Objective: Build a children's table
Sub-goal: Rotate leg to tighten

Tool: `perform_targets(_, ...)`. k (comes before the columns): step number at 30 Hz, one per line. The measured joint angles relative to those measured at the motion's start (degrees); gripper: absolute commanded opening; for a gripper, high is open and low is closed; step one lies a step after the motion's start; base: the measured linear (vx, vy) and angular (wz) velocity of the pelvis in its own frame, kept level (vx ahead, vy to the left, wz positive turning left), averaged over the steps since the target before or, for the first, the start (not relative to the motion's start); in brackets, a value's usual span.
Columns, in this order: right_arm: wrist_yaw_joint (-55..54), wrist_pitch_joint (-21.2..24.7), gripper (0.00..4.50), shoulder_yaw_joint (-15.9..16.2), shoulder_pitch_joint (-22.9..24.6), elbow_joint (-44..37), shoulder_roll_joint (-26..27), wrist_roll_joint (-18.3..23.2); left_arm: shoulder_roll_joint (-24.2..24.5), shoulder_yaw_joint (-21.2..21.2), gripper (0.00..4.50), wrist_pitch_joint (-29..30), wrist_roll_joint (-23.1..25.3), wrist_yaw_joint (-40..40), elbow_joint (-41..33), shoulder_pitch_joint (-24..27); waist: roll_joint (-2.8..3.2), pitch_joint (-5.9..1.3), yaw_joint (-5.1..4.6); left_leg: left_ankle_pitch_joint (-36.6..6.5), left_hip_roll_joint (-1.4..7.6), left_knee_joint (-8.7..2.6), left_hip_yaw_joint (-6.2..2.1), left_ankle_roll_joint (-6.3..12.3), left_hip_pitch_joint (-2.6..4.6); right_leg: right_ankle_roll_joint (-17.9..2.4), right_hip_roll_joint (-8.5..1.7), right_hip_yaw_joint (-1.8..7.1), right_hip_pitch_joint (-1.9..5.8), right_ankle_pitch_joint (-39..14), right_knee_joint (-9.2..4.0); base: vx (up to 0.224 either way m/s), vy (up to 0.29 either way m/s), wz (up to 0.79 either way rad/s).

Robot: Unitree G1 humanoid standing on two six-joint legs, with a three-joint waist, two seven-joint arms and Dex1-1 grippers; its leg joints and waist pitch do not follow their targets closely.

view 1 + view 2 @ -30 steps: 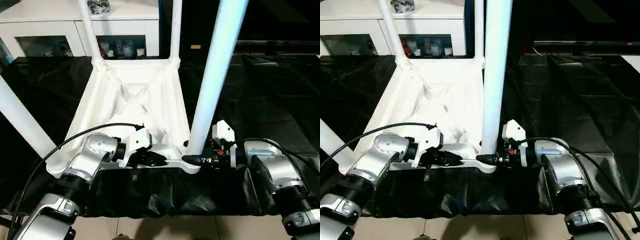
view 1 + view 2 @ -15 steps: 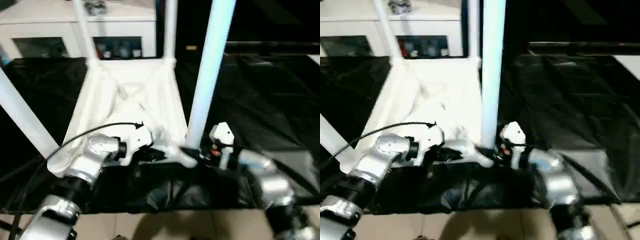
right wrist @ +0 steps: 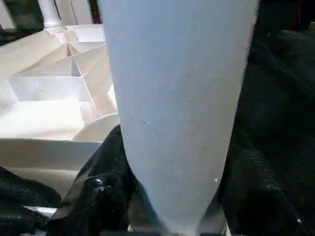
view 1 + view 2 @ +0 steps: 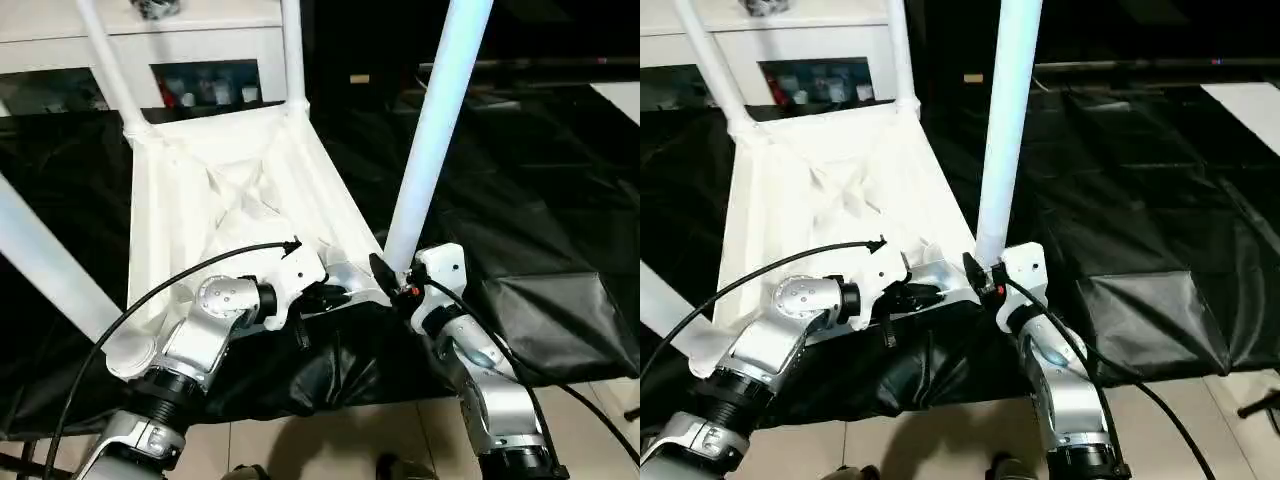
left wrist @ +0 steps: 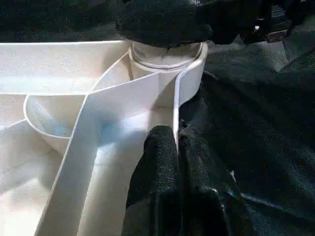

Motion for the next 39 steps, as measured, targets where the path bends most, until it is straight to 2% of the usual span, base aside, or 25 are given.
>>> perform_targets(3,8.0,0.3,2.75,2.4,0.0,-0.8,-6.7,0.9,2.0,-0.2,0.00,-2.8,-0.9,-3.3,0.9,-0.2,0.29,-0.10,-0.04,0.0,0.04,0.00,0.10,0.00,-0.07,0.0,0.01,0.10,-0.10,0.0,0.20,0.000,0.000,0.00)
perform_targets(5,12.5,0.5,2.75,2.7,0.3,-1.6,-9.7,1.4,2.8,-0.5,0.00,-4.2,-1.7,-5.3,1.7,-0.4,0.32,-0.19,0.24,0.0,0.06,0.08,0.43,0.01,-0.01,-0.2,0.01,0.28,-0.17,0.2,0.81,0.000,0.000,0.00)
perform_targets(8,19.1,0.5,2.75,2.5,0.6,-2.0,-14.9,3.9,3.6,-0.6,0.00,-6.2,-3.1,-8.2,4.0,-1.4,0.60,-0.47,1.24,0.0,0.24,0.46,0.77,0.00,0.15,-0.7,0.00,0.42,-0.24,0.9,1.87,0.000,0.000,0.00)
perform_targets(11,27.0,1.1,2.75,0.8,1.7,-2.1,-21.1,7.7,3.7,-0.8,0.00,-7.8,-4.1,-11.1,6.2,-2.5,0.98,-0.74,2.42,0.0,0.40,0.56,1.29,0.00,0.28,-0.9,0.06,0.86,-0.34,1.0,2.99,0.064,-0.034,0.15)
perform_targets(13,30.6,1.1,2.75,0.1,1.9,-2.0,-23.6,9.2,4.3,-0.8,0.00,-8.7,-4.3,-12.2,7.1,-3.1,1.21,-0.90,2.81,0.0,0.48,0.73,1.33,0.03,0.04,-0.3,0.09,0.97,-0.50,0.6,3.58,0.063,-0.026,0.06)
perform_targets(16,34.5,1.2,2.75,-1.8,2.5,-0.1,-27.7,10.6,5.4,-0.7,0.00,-9.2,-4.8,-13.9,7.8,-3.5,1.68,-1.21,3.08,0.2,0.88,1.32,1.29,0.32,-0.31,-0.2,0.36,0.89,-0.57,0.4,3.61,0.019,-0.005,-0.01)
perform_targets(19,36.1,1.3,2.75,-5.8,2.5,3.3,-31.4,11.9,7.1,-0.7,0.00,-10.0,-6.1,-16.3,8.3,-3.5,1.78,-1.30,3.29,0.2,0.92,1.82,1.33,0.37,-0.57,-0.2,0.32,0.95,-0.71,0.4,3.60,0.000,0.000,0.00)
perform_targets(21,36.0,1.3,2.75,-7.6,2.3,4.9,-32.0,12.9,7.4,-0.6,0.00,-10.1,-6.4,-17.0,8.5,-3.5,1.79,-1.31,3.42,0.1,0.89,2.14,1.33,0.49,-0.60,-0.2,0.23,0.97,-0.74,0.4,3.70,0.000,0.000,0.00)
perform_targets(26,35.2,1.9,2.75,-8.9,1.6,5.0,-31.3,15.8,8.6,-0.6,0.00,-9.7,-7.3,-18.3,6.5,-1.4,1.79,-1.31,3.66,-0.1,0.87,2.55,1.44,0.21,-0.55,-0.2,0.10,1.13,-0.73,0.4,4.18,0.000,0.000,0.00)
perform_targets(27,34.8,1.9,2.77,-9.0,1.0,5.0,-30.8,15.9,8.7,-0.6,0.27,-9.1,-7.5,-18.2,5.6,-0.7,1.78,-1.31,3.67,-0.1,0.86,2.65,1.47,0.21,-0.54,-0.2,0.07,1.18,-0.74,0.4,4.36,0.000,0.000,0.00)
perform_targets(29,34.3,1.6,2.78,-9.0,0.4,5.0,-29.9,15.9,8.6,-0.6,0.55,-7.8,-8.1,-17.9,4.0,0.3,1.75,-1.30,3.70,-0.1,0.84,2.69,1.50,0.18,-0.57,-0.2,0.07,1.26,-0.72,0.4,4.49,0.000,0.000,0.00)
perform_targets(35,29.0,-0.2,2.78,-8.9,-0.2,5.0,-27.4,14.7,8.3,-0.1,1.05,-4.6,-10.2,-16.4,-2.9,2.5,1.71,-1.34,3.82,-0.1,0.82,2.67,1.51,0.15,-0.51,-0.2,0.08,1.34,-0.72,0.4,4.58,0.000,0.000,0.00)
perform_targets(38,24.8,0.3,2.78,-9.9,-2.1,5.2,-26.0,14.6,8.3,1.2,1.26,-3.2,-10.5,-13.9,-5.7,3.2,1.69,-1.34,3.64,0.0,0.79,2.68,1.51,0.07,-0.56,-0.1,0.08,1.39,-0.72,0.4,4.58,0.000,0.000,0.00)
perform_targets(39,23.7,0.4,2.96,-10.4,-2.7,5.2,-25.8,14.6,8.3,1.6,1.40,-2.8,-10.8,-13.3,-6.7,3.2,1.67,-1.37,3.64,0.0,0.78,2.68,1.51,0.06,-0.56,-0.1,0.08,1.39,-0.72,0.4,4.58,0.000,0.000,0.00)
